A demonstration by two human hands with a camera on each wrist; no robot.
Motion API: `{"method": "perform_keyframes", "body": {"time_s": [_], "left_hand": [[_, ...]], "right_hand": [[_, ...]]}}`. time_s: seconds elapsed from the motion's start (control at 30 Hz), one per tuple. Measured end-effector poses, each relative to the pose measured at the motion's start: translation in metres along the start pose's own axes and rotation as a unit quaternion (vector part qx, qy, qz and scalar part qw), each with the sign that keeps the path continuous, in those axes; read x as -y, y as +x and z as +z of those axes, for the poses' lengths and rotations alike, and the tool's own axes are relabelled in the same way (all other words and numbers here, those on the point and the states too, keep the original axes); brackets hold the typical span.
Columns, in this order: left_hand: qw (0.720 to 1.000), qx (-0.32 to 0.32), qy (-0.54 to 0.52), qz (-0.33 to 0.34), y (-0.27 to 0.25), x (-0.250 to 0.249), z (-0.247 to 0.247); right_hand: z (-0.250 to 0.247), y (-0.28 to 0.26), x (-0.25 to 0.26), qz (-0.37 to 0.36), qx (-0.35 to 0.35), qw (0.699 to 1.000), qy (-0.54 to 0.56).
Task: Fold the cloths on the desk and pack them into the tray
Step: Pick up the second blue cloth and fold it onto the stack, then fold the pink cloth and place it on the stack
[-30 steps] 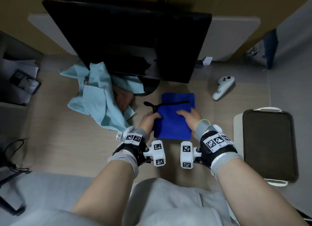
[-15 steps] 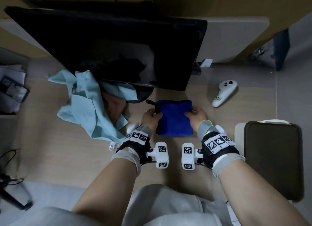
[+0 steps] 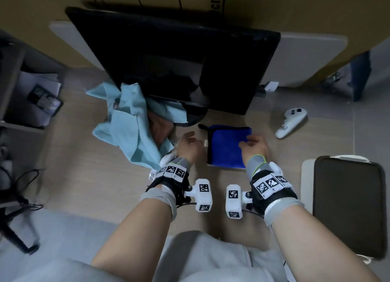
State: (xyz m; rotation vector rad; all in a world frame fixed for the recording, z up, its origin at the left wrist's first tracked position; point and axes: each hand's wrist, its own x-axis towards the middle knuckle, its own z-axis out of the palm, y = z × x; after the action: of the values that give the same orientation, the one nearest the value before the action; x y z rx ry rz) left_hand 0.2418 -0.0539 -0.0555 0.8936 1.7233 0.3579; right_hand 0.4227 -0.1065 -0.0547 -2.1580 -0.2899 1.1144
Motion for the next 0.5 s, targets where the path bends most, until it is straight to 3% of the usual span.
{"method": "perform_keyframes", "body": {"time_s": [0.27,0.37,0.5], "left_hand": [[0.983,-0.180,-0.008,0.030,-0.004,0.042,-0.103],[0.986,-0.163,-0.003,0.038,0.005,0.060,-0.140],[0.993,-0.097,-0.059,-0.011,0.017,0.072,-0.190]], "right_hand": [[0.089,-0.053,0.004,-0.065,0.149,0.987,-0.002],[0.130,-0.075,0.005,-0.054,0.192,0.980,-0.024],[0.191,-0.109,0.012,-0.035,0.236,0.971,0.019]]}}
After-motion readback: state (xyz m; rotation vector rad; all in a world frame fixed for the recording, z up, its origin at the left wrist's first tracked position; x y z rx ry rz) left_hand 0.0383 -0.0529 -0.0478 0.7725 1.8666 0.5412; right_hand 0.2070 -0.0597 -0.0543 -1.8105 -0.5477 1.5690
